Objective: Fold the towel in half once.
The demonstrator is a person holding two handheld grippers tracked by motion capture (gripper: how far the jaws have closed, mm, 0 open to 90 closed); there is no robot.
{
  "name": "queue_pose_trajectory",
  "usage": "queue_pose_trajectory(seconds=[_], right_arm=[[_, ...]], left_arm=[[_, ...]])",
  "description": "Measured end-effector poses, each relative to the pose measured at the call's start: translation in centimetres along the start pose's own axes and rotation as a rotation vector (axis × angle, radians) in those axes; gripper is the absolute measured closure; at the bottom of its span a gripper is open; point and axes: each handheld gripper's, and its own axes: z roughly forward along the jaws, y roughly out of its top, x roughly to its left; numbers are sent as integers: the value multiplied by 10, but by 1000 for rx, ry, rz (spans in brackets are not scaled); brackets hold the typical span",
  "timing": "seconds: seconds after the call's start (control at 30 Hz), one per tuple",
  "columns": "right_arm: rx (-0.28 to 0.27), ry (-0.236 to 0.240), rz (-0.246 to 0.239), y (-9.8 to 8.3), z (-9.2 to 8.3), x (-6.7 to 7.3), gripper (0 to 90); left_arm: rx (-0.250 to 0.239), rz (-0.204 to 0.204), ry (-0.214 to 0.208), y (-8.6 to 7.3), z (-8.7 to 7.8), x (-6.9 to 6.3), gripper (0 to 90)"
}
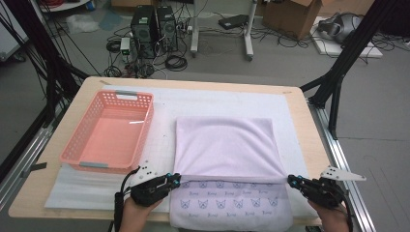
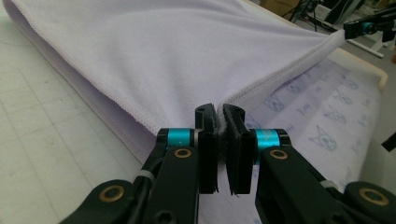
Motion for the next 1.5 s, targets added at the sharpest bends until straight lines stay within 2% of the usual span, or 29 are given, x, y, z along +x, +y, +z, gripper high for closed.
queue_pose_trajectory(seconds=[0.2, 0.3, 0.53, 0.73, 0.83, 0.87, 0.9, 0.93, 0.97, 1.0, 1.07, 1.13, 1.17, 1.3, 1.4, 1.5], right_arm=[[0, 10, -12, -10, -13, 9, 865], [6, 13, -17, -14, -20, 16, 865], [3, 28, -30, -25, -38, 31, 865], [28, 42, -35, -36, -47, 43, 867], [70, 42, -51, -44, -52, 48, 869], [81, 45, -43, -45, -51, 47, 864], [91, 49, -30, -45, -49, 46, 838], [85, 40, -21, -44, -47, 45, 743], [72, 36, -10, -42, -46, 44, 675], [57, 37, 3, -38, -44, 42, 650], [31, 15, -9, -30, -38, 39, 649], [31, -22, -31, -21, -28, 35, 649], [32, -35, -26, -17, -22, 32, 648], [35, -83, -13, -4, 5, 16, 648], [41, -95, -3, 2, 17, 9, 646], [39, -97, 1, 6, 21, 5, 645]], left_arm=[[4, 0, -16, -6, -11, -12, 840], [11, 19, -20, -8, -18, -20, 840], [10, 35, -46, -13, -34, -35, 840], [68, 44, -77, -27, -44, -45, 841], [93, 51, -97, -34, -45, -47, 833], [90, 44, -108, -35, -44, -45, 795], [81, 39, -108, -34, -41, -43, 689], [67, 20, -89, -31, -38, -39, 560], [49, 6, -72, -26, -36, -35, 488], [18, -2, -47, -22, -34, -30, 459], [-25, -10, -7, -11, -30, -19, 445], [-40, -13, 21, -2, -20, -7, 450], [-42, -19, 40, 3, -15, 0, 453], [-52, -31, 64, 16, 5, 20, 476], [-57, -35, 78, 23, 17, 35, 491], [-27, -57, 90, 30, 28, 51, 507]])
